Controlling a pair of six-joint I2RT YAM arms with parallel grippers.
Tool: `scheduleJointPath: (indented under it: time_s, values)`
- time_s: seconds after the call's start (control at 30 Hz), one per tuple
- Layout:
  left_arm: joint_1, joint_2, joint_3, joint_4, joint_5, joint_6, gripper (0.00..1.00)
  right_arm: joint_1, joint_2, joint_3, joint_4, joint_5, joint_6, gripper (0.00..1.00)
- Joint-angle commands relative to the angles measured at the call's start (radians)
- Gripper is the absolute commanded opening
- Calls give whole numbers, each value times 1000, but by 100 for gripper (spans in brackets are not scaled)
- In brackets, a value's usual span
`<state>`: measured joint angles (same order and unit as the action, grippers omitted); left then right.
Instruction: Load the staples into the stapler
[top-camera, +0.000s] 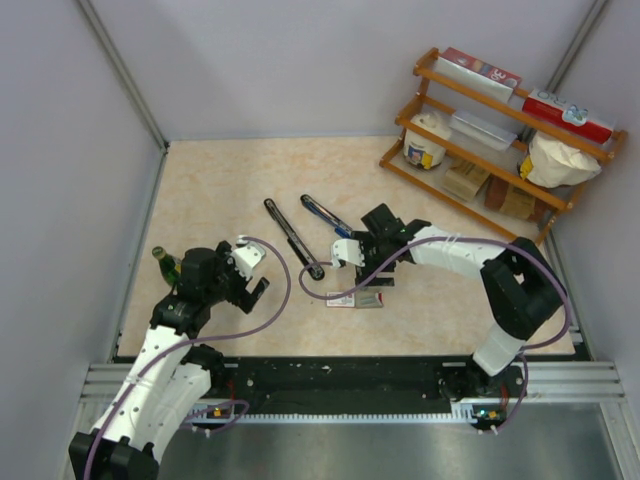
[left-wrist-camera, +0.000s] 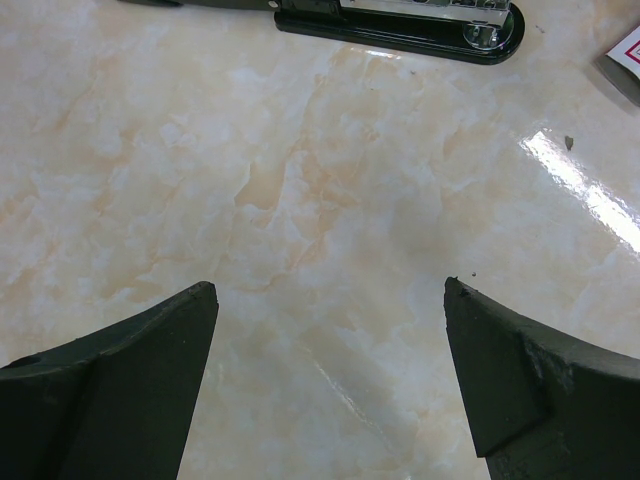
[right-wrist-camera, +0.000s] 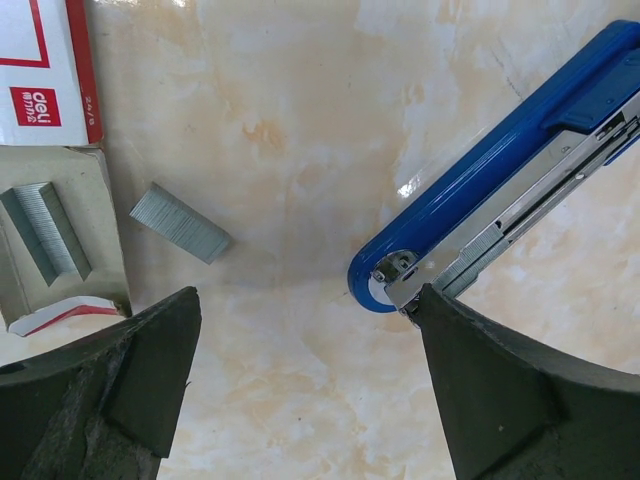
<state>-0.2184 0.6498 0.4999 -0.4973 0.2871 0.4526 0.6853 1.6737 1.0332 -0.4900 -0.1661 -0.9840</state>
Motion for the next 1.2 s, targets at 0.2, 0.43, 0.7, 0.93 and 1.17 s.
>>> scheduleJointPath:
  time_s: [0.2,0.43,0.7,0.93,1.17]
  values:
    - [5,-15,-1,40,1,5,99,20,-54,-24,7,-40,-7,89]
    - [5,-15,-1,39,1,6,99,23,-104,-59,70,-67,-8,90]
    - [5,-16,-1,39,4,5,99,43,-109,-104,114,-72,-48,91]
    - [7,-16,-1,37,6,8,99,76,-114,-136,183,-3,-73,91]
    - [7,-18,-1,37,7,8,99,77,-94,-139,300,131,-27,92]
